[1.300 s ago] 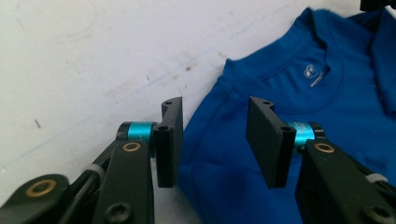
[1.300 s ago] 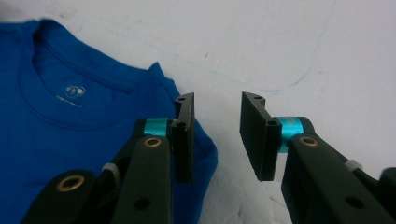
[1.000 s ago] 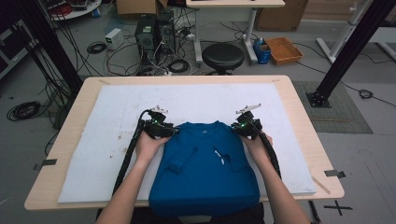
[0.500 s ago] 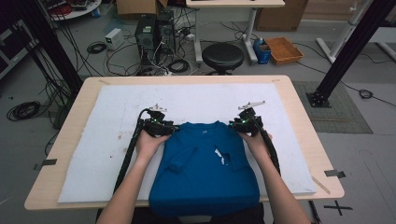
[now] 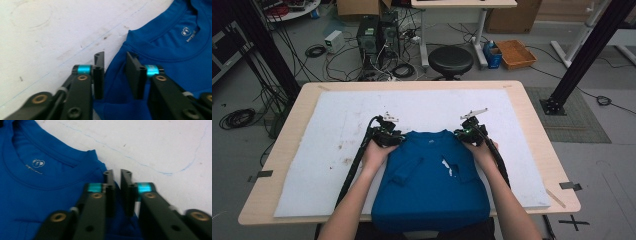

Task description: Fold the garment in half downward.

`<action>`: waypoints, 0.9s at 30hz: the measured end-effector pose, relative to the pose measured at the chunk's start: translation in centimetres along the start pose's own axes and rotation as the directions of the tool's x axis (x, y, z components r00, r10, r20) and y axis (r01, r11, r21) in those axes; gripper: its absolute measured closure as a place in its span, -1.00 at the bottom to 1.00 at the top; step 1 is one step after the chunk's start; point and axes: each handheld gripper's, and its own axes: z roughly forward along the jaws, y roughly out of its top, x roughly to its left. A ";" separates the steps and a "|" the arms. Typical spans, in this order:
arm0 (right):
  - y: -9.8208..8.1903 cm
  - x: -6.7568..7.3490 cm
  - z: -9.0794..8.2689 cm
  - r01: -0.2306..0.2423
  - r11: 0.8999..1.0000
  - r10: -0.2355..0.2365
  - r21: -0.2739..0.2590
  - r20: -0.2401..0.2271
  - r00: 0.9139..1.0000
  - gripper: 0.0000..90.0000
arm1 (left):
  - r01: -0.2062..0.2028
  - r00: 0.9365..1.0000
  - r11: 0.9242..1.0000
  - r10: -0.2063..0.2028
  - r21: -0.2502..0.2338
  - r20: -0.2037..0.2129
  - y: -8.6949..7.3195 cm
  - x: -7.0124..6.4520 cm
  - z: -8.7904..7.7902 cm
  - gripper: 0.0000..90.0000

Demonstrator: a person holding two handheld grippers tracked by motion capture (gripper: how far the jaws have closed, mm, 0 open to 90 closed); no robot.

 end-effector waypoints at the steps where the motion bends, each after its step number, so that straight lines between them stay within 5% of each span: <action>1: 0.0 0.1 0.0 0.011 1.000 -0.011 0.000 0.008 1.000 0.95 | 0.011 1.000 1.000 -0.011 -0.006 0.027 0.0 0.0 0.0 0.85; 5: 0.1 0.3 -0.3 0.010 1.000 -0.009 -0.023 0.016 1.000 0.97 | -0.015 1.000 1.000 0.015 -0.009 0.016 0.1 -0.2 0.0 0.94; 14: 0.3 -0.3 -1.2 -0.033 0.996 0.032 -0.079 -0.013 0.999 0.97 | 0.044 0.997 0.997 -0.040 -0.061 0.063 0.1 0.6 -0.7 0.96; 27: 1.1 -1.3 -1.3 -0.091 0.988 0.084 -0.125 -0.058 0.995 0.97 | 0.068 0.996 0.991 -0.061 -0.112 0.071 1.0 1.7 -1.2 0.96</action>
